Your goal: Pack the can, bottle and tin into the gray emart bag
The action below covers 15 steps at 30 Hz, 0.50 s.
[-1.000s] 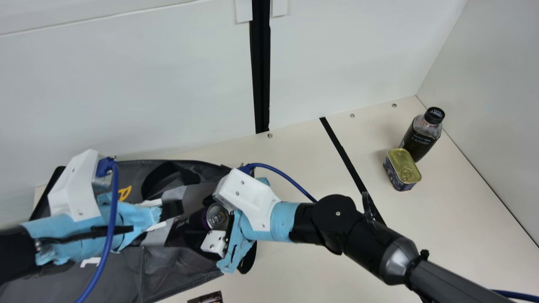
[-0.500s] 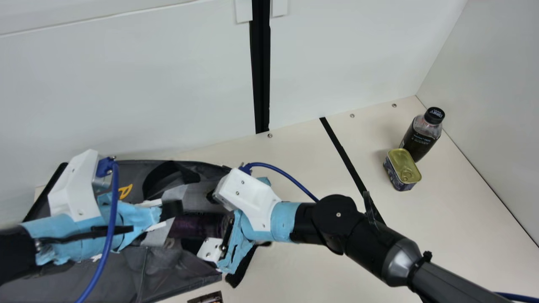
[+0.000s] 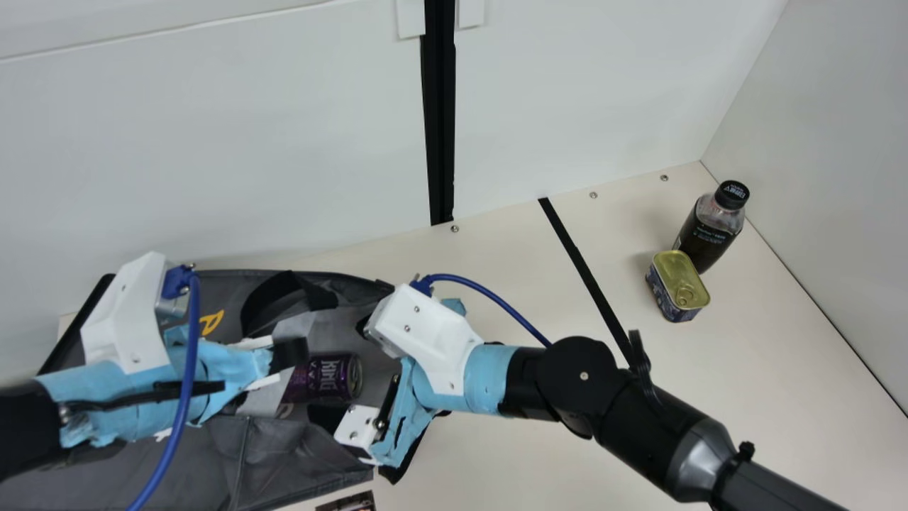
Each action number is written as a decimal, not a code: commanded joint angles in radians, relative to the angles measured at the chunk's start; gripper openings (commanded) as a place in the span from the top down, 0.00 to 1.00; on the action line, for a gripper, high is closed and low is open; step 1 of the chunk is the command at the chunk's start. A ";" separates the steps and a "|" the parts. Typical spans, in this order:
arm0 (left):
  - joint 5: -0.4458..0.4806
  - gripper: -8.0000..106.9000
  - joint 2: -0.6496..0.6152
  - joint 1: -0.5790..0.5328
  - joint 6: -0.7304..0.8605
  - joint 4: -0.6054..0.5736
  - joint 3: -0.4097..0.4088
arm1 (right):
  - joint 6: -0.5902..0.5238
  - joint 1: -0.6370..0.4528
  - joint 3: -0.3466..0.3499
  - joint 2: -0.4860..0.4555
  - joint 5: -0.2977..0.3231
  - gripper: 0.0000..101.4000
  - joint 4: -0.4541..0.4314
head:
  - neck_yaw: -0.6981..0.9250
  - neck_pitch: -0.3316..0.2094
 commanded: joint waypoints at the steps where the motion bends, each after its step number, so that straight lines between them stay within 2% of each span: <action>1: 0.000 0.84 0.000 0.000 0.000 0.000 0.000 | 0.020 0.001 0.004 -0.009 -0.007 0.10 -0.018 | -0.001 -0.023; 15: 0.000 0.84 0.000 0.000 0.000 0.000 0.000 | 0.162 -0.008 0.025 -0.096 -0.041 0.10 -0.160 | -0.001 -0.023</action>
